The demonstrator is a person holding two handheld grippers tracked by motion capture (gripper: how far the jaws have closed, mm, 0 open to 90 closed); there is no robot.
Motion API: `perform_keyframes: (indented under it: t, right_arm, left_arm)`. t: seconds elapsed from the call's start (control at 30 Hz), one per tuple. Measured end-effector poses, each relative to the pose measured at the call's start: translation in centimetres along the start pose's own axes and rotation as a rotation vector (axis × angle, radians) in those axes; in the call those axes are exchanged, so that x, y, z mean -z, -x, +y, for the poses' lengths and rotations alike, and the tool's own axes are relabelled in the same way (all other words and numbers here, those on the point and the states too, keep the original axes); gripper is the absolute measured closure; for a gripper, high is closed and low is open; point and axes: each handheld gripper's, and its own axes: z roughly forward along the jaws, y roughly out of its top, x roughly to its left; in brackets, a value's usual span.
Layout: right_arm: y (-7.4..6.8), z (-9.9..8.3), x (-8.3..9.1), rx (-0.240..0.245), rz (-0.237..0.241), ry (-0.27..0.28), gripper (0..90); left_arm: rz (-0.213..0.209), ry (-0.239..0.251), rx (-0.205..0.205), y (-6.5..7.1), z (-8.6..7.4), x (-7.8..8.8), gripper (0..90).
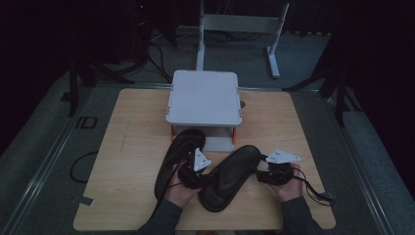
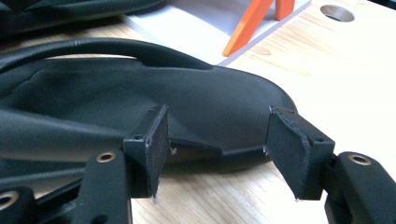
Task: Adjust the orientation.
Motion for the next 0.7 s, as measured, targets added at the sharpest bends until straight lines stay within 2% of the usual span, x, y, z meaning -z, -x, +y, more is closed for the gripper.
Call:
perform_keyframes:
  t: [0.07,0.13,0.2,0.27,0.3,0.4,0.47,0.57,0.7]
  right_arm:
    - [-0.1,0.1,-0.1,0.002,-0.001,0.000,39.0]
    - [0.0,0.2,-0.1,-0.004,-0.001,0.006,39.3]
    - [0.1,0.4,-0.3,-0.016,-0.003,0.020,40.2]
    - [0.4,0.5,-0.5,-0.025,-0.002,0.022,40.5]
    - [0.5,0.6,-0.7,-0.031,-0.005,0.017,40.8]
    - [0.6,0.6,-1.3,-0.029,0.000,-0.009,40.8]
    - [0.4,0.5,-1.5,-0.025,0.011,-0.018,42.7]
    - [0.4,0.5,-1.2,-0.014,0.020,-0.036,44.3]
    - [-0.1,0.2,-0.4,0.012,0.046,-0.061,45.9]
  left_arm:
    - [-0.022,0.005,0.010,0.6,-0.4,0.7,44.8]
    - [-0.049,-0.001,0.002,1.5,-1.0,1.1,42.7]
    - [-0.064,-0.008,-0.005,2.4,-1.6,1.2,41.0]
    - [-0.108,-0.017,-0.001,3.4,-2.0,0.9,39.2]
    - [-0.119,-0.030,-0.021,3.9,-2.2,0.7,38.0]
    - [-0.106,-0.069,-0.069,5.3,-2.6,-0.5,34.0]
    - [-0.056,-0.072,-0.106,5.7,-2.8,-0.8,32.4]
    - [-0.017,-0.101,-0.084,4.8,-2.7,-1.0,36.0]
    - [0.056,-0.109,-0.043,3.3,-2.9,-1.0,42.1]
